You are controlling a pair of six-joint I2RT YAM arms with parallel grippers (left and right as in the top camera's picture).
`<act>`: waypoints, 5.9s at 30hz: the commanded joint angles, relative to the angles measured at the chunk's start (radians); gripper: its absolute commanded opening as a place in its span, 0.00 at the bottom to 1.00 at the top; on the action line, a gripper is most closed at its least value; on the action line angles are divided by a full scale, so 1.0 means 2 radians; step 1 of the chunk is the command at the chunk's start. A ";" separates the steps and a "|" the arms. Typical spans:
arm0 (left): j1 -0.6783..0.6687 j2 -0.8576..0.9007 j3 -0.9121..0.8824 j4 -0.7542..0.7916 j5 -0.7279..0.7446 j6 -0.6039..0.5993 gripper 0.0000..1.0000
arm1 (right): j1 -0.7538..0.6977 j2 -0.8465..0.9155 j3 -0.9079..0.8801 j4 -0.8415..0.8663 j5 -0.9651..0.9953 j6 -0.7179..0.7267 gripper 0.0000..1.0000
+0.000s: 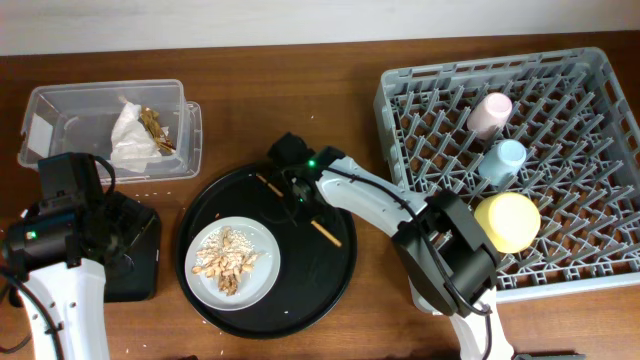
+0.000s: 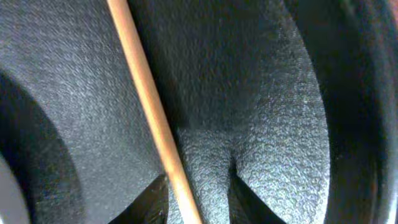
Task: Sort waste into correct bins and load items into the dishwasher rack
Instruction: 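Return the right gripper to the tray and grasp the remaining chopstick, then carry the chopstick into the rack beside the first and release, then move the left gripper to the white plate and grasp its rim, then tilt the plate over the black rectangular tray to dump the scraps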
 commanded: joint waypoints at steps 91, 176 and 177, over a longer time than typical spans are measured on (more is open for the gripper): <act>-0.145 -0.004 -0.025 -0.013 0.262 0.151 0.99 | -0.551 -0.235 0.139 -0.340 -0.029 0.006 0.99; -0.301 0.219 0.064 0.039 -0.019 0.031 0.01 | -0.551 -0.235 0.139 -0.340 -0.029 0.006 0.99; -0.286 0.217 0.064 0.038 -0.019 0.033 0.01 | -0.551 -0.235 0.139 -0.340 -0.029 0.006 0.99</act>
